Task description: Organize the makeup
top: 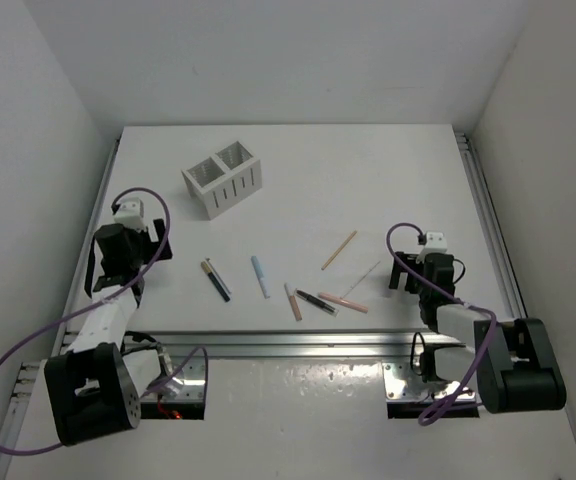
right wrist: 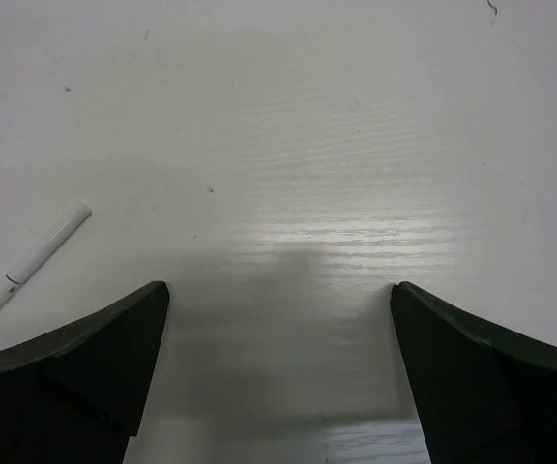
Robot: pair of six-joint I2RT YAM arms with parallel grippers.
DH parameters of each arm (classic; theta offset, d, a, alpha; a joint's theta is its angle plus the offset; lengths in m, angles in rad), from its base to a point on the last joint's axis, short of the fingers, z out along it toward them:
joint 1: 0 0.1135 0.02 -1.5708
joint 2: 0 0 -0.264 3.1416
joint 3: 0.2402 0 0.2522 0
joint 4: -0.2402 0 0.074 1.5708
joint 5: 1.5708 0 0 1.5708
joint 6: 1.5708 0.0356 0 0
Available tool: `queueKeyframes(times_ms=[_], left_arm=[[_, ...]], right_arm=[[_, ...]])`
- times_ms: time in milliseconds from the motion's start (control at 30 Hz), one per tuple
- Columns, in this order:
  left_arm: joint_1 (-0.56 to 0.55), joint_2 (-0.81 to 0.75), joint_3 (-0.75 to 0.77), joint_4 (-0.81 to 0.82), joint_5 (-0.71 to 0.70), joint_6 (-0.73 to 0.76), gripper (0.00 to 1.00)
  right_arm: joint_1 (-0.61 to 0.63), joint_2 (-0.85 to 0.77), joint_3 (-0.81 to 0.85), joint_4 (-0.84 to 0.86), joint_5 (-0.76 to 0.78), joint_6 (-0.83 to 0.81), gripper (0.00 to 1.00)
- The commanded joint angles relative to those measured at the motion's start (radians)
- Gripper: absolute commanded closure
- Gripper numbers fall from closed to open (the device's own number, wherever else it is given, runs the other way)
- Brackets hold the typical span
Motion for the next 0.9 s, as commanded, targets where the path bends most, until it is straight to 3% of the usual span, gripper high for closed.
queueKeyframes(times_ms=[0, 200, 367, 467, 500, 567, 600, 633, 700, 733, 867], left_arm=[[0.009, -0.022, 0.129, -0.123, 0.27, 0.13, 0.0], [-0.102, -0.112, 0.194, -0.169, 0.125, -0.085, 0.0], [-0.123, -0.113, 0.359, -0.302, 0.194, -0.189, 0.0], [-0.113, -0.09, 0.554, -0.448, 0.224, -0.099, 0.0], [-0.113, -0.079, 0.588, -0.494, 0.259, 0.05, 0.0], [-0.104, -0.06, 0.607, -0.508, 0.333, 0.148, 0.05], [-0.104, -0.039, 0.607, -0.522, 0.317, 0.139, 0.12], [-0.104, -0.021, 0.593, -0.54, 0.269, 0.004, 0.24], [-0.104, 0.028, 0.593, -0.607, 0.185, -0.116, 0.26], [-0.104, 0.083, 0.593, -0.643, 0.185, -0.156, 0.26], [-0.162, 0.125, 0.559, -0.721, 0.07, -0.305, 0.27]], right_arm=[[-0.002, 0.014, 0.074, -0.145, 0.013, 0.007, 0.01], [-0.005, -0.071, 0.238, -0.417, 0.088, 0.091, 0.0], [0.002, -0.154, 0.306, -0.45, 0.065, 0.045, 0.0], [0.007, -0.124, 0.433, -0.528, 0.102, -0.08, 0.0], [0.01, -0.104, 0.512, -0.644, 0.138, -0.088, 0.0], [0.001, -0.018, 0.705, -0.814, 0.186, 0.047, 0.0], [-0.005, 0.0, 0.749, -0.881, 0.106, 0.078, 0.0], [-0.039, 0.032, 0.781, -0.967, -0.01, 0.14, 0.0], [-0.044, 0.039, 0.804, -0.958, -0.097, 0.203, 0.0], [-0.044, 0.039, 0.795, -0.888, -0.137, 0.231, 0.11], [-0.042, 0.074, 0.723, -0.88, -0.071, 0.484, 0.23]])
